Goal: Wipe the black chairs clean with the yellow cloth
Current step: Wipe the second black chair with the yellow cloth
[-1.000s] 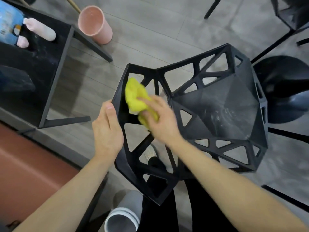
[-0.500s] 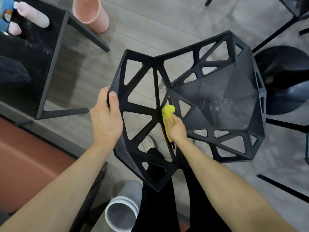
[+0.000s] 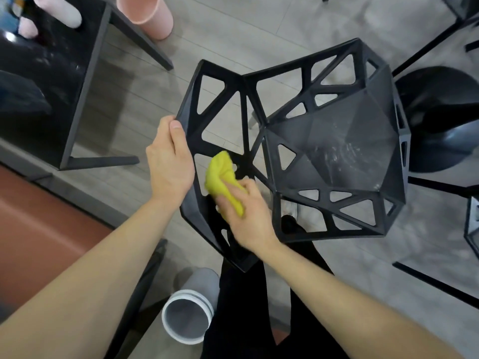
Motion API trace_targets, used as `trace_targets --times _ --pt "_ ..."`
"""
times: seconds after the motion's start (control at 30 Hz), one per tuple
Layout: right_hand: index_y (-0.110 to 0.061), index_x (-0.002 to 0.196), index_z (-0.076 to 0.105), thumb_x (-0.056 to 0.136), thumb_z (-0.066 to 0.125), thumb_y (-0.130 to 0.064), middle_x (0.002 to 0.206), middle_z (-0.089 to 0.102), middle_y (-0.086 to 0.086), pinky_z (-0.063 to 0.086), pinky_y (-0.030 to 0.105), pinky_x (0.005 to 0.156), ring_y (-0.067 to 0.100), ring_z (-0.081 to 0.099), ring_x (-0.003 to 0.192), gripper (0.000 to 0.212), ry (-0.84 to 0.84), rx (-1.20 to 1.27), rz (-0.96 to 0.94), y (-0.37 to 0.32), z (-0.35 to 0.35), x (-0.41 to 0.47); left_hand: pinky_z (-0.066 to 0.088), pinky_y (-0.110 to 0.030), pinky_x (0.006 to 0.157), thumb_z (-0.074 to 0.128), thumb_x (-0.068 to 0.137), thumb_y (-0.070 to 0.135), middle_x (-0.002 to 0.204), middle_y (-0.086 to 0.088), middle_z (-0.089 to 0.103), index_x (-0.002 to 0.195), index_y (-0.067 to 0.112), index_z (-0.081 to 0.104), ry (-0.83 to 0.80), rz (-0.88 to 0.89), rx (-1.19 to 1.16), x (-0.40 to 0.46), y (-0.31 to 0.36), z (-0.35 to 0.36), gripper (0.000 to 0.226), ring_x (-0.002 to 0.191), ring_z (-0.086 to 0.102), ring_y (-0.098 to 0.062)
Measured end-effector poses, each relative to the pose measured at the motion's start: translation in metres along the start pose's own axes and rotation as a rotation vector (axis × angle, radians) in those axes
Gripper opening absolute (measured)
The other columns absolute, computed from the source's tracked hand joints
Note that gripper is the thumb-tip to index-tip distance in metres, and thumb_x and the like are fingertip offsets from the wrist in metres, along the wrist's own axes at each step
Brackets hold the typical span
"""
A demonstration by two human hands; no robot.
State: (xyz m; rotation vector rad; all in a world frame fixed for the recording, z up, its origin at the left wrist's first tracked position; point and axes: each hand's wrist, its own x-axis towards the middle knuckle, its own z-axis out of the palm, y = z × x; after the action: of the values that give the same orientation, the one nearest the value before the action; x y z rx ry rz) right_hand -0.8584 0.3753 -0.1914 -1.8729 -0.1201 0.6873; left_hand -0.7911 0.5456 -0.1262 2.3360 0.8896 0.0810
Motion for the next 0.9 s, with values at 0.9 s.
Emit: trace_targets --times 0.9 --pt "-0.039 0.141 0.066 0.095 0.048 -0.072 0.136 0.055 -0.011 0.044 0.03 0.112 0.012 0.057 0.129 0.059 -0.037 -0.209 0.195 0.061 -0.036 -0.116 0.039 -0.01 0.077 0.043 0.11 0.038 0.097 0.006 0.061 0.116 0.008 0.058 0.067 0.008 -0.29 0.002 -0.001 0.005 0.034 0.091 0.055 -0.013"
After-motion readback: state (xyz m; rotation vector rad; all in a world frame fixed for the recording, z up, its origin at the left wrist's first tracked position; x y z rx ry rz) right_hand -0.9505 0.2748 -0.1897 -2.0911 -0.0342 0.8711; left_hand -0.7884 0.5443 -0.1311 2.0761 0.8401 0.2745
